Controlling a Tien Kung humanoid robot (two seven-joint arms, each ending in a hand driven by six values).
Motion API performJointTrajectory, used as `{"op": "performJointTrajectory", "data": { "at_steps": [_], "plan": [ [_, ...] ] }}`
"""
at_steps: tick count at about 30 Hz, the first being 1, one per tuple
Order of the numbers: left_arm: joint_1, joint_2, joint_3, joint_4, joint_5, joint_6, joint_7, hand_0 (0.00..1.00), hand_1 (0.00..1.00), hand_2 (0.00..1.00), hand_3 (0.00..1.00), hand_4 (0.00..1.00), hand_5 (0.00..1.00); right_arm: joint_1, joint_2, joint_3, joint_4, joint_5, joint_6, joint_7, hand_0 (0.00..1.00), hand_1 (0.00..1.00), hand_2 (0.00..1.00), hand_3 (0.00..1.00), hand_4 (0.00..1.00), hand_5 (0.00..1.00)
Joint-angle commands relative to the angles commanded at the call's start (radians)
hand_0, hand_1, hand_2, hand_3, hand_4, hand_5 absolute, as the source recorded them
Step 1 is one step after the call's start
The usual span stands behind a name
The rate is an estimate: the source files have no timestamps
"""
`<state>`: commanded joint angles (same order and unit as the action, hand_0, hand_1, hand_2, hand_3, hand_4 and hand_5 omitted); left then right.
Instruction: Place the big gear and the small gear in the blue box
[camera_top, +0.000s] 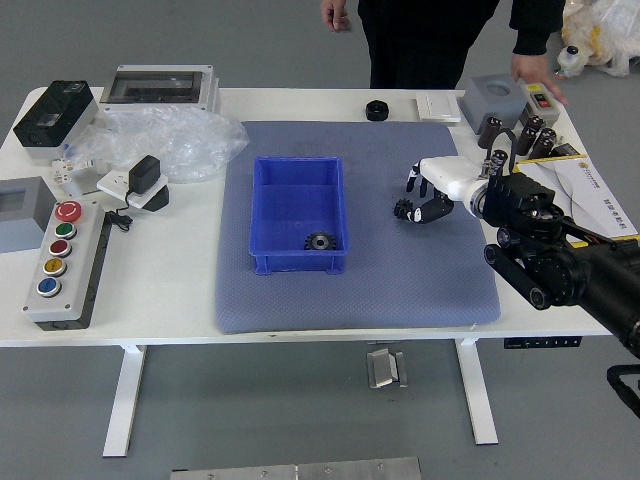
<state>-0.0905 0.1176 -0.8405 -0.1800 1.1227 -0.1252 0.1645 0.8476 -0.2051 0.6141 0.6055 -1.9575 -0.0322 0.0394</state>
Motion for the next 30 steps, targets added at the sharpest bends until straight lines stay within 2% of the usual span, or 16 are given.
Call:
{"op": "performJointTrajectory", "data": {
  "at_steps": [11, 30],
  "plan": [
    [-0.002, -0.006, 0.003, 0.0, 0.0, 0.0, 0.0, 0.853, 0.823, 0.804, 0.828, 0.674, 0.307, -0.008, 0.038, 0.024, -0.044, -0.006, -0.026, 0.008, 0.512, 0.412, 0.521, 0.621, 0.841, 0.361],
    [-0.006, -0.013, 0.006, 0.0, 0.002, -0.001, 0.001, 0.853, 0.822, 0.804, 0.828, 0.675, 0.307, -0.02, 0.067, 0.034, -0.074, -0.009, -0.054, 0.018, 0.504, 0.411, 0.518, 0.619, 0.796, 0.319]
  ]
}}
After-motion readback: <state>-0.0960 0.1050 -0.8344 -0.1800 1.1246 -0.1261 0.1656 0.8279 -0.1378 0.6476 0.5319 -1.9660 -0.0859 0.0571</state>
